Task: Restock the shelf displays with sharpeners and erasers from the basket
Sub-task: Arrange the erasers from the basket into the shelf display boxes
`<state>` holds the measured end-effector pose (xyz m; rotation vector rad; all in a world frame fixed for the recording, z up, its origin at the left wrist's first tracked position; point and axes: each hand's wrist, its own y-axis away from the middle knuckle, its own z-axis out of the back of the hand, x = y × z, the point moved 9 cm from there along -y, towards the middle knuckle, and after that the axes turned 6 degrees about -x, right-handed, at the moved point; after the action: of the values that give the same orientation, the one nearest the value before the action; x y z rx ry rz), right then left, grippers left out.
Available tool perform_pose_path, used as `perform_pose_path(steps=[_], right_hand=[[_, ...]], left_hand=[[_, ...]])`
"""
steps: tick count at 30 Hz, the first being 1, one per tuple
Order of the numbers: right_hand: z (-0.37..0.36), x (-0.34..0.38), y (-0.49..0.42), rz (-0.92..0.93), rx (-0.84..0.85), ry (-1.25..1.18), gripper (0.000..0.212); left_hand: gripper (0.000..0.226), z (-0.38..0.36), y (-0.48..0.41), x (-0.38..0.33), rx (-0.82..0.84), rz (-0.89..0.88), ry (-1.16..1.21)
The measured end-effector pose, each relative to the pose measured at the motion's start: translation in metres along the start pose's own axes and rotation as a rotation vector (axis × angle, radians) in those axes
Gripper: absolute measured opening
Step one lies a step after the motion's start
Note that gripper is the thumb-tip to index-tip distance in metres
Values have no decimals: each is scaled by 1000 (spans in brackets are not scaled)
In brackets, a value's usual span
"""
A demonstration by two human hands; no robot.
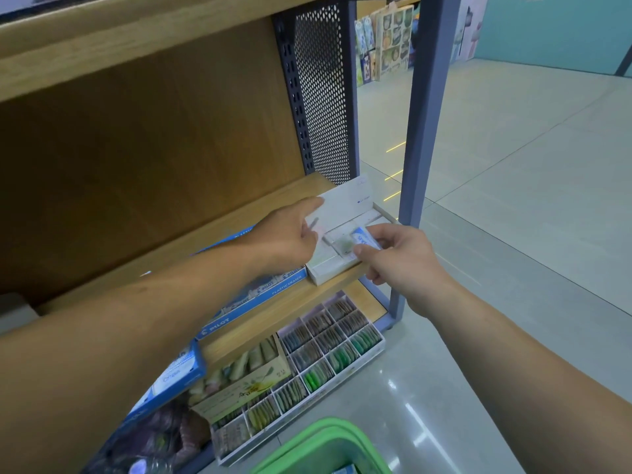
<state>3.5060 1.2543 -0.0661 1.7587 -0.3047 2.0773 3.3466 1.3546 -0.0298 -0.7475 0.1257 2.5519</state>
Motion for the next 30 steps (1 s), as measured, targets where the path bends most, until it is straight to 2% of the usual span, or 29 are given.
perform_pose_path(steps=[1,5,8,12,16,20,26,30], right_hand=[[-1,1,1,-14,12,-47,9],[4,-1,2,-73,-25,-117,24],[7,-4,-2,-80,-59,-95,19],[6,-11,-5,-99,-58,-102,21],[4,-12,-7,-93,-49,-100,23],[3,-11,-7,-82,-37,-102,20],[-1,-9,-7,-87,-23,-104,21],[-5,-5,-4,-77,-4,-94,19]], left_hand=[[43,1,0,-1,20,-6,-22],[18,15,-2,6,-51,8,28],[17,25,-3,13,-149,42,78],[18,16,-1,29,-200,137,70],[21,2,-1,42,-187,243,229],[11,1,-2,41,-244,250,218],[13,3,-1,37,-165,244,102],[12,0,3,43,-204,336,238]])
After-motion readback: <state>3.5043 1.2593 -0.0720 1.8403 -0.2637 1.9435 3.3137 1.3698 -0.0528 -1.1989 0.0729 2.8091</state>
